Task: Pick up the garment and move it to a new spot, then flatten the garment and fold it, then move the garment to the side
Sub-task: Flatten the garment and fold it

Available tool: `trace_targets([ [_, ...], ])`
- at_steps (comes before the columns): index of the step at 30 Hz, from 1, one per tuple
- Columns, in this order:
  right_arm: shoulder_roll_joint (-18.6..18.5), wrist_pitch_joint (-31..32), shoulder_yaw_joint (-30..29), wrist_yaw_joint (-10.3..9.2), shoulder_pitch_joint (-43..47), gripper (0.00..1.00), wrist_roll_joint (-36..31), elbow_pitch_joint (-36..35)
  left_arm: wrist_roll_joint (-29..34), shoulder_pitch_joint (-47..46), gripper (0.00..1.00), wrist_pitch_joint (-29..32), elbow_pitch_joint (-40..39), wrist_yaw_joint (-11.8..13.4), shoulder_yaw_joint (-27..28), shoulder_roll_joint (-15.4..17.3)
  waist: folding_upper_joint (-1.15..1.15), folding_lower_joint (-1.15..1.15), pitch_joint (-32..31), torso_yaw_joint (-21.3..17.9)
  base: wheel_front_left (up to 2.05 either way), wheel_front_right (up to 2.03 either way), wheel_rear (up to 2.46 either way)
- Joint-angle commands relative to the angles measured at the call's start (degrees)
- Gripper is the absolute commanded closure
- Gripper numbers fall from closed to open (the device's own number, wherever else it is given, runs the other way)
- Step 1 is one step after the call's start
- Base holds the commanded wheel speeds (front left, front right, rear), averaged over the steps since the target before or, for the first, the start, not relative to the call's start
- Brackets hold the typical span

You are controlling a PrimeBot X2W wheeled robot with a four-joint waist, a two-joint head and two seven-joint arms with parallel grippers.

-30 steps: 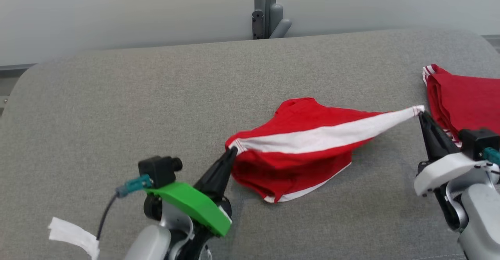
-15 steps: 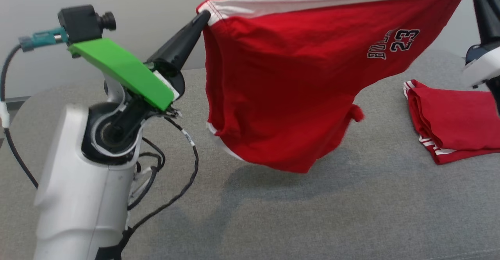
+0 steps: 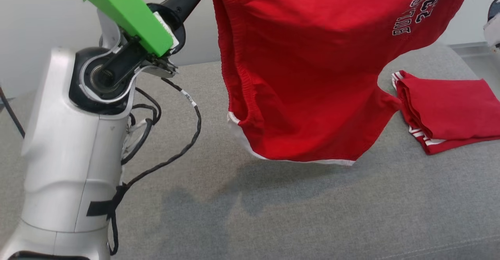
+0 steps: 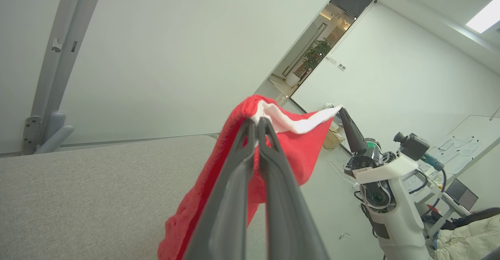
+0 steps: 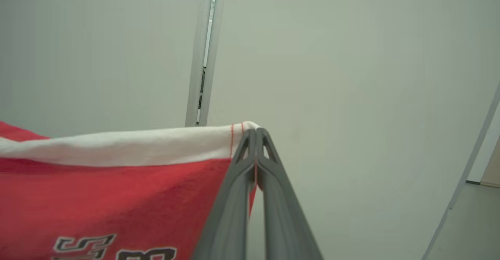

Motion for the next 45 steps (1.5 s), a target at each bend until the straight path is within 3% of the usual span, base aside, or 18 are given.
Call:
trace_targets([
  [1, 0.85, 0.79, 1.4, -0.06, -2.2, 1.0, 0.9, 1.78, 0.81, -2.48, 1.0, 0.23, 2.24, -0.09, -0.46, 0.18, 0.0, 0.0, 2.65, -1.02, 0.0, 0.0, 0.0],
  [4, 2.09, 2.05, 3.49, -0.06, -6.95, 1.0, 1.72, 4.37, 3.46, -7.23, 1.0, 0.12, 5.91, -0.76, -1.65, 0.77, 0.0, 0.0, 7.95, -1.52, 0.0, 0.0, 0.0],
  [10, 5.8, 0.72, 6.27, -0.06, -20.06, 1.0, 0.84, 12.28, 12.51, -20.54, 1.0, -4.25, 15.26, -5.94, -5.44, 3.41, 0.0, 0.0, 21.01, -2.0, 0.0, 0.0, 0.0],
  [14, 8.99, -5.81, 6.32, -0.06, -28.95, 1.0, -2.29, 18.21, 18.31, -29.38, 1.0, -14.06, 20.26, -8.09, -7.99, 5.03, 0.0, 0.0, 27.73, -2.83, 0.0, 0.0, 0.0],
  [15, 10.1, -9.96, 5.98, -0.06, -33.22, 1.0, -4.28, 20.86, 21.21, -33.61, 1.0, -21.12, 20.33, -8.21, -10.67, 6.51, 0.0, 0.0, 30.77, -3.14, 0.0, 0.0, 0.0],
  [17, 11.27, -12.89, 5.63, -0.06, -36.26, 1.0, -6.13, 22.66, 21.73, -36.23, 1.0, -28.54, 19.85, -8.21, -14.01, 8.05, 0.0, 0.0, 33.49, -3.19, 0.0, 0.0, 0.0],
  [18, 11.27, -12.89, 5.63, -0.06, -36.26, 1.0, -6.13, 22.66, 21.73, -36.23, 1.0, -28.54, 19.85, -8.21, -14.01, 8.05, 0.0, 0.0, 33.49, -3.19, 0.0, 0.0, 0.0],
  [21, 12.7, -14.52, 4.85, -0.06, -37.57, 1.0, -8.25, 23.1, 20.11, -38.42, 1.0, -37.39, 18.49, -8.22, -19.76, 10.7, 0.0, 0.0, 36.9, -2.73, 0.0, 0.0, 0.0],
  [25, 13.61, -14.73, 4.14, -0.06, -32.85, 1.0, -10.43, 17.93, 15.56, -36.42, 1.0, -44.98, 16.18, -8.23, -28.85, 15.23, 0.0, 0.0, 39.94, -1.73, 0.0, 0.0, 0.0],
  [30, 12.34, -14.78, 3.66, -0.06, -23.26, 1.0, -11.31, 11.98, 9.42, -31.38, 1.0, -49.21, 11.13, -8.24, -38.9, 20.05, 0.0, 0.0, 39.75, -0.92, 0.0, 0.0, 0.0],
  [36, 8.82, -14.79, 0.7, -0.06, -9.93, 1.0, -11.01, 5.69, 4.01, -21.41, 1.0, -49.98, 1.09, -8.24, -44.29, 22.65, 0.0, 0.0, 35.29, 0.17, 0.0, 0.0, 0.0],
  [41, 6.15, -14.8, -1.24, -0.06, 2.7, 1.0, -12.54, 0.88, 4.09, -11.67, 1.0, -50.01, -4.81, -8.24, -49.43, 25.64, 0.0, 0.0, 30.1, 0.25, 0.0, 0.0, 0.0],
  [45, 5.03, -14.79, -2.73, -0.06, 12.83, 1.0, -12.64, -1.88, 3.43, -3.85, 1.0, -49.99, -6.45, -8.25, -52.01, 26.04, 0.0, 0.0, 25.9, 0.22, 0.0, 0.0, 0.0],
])
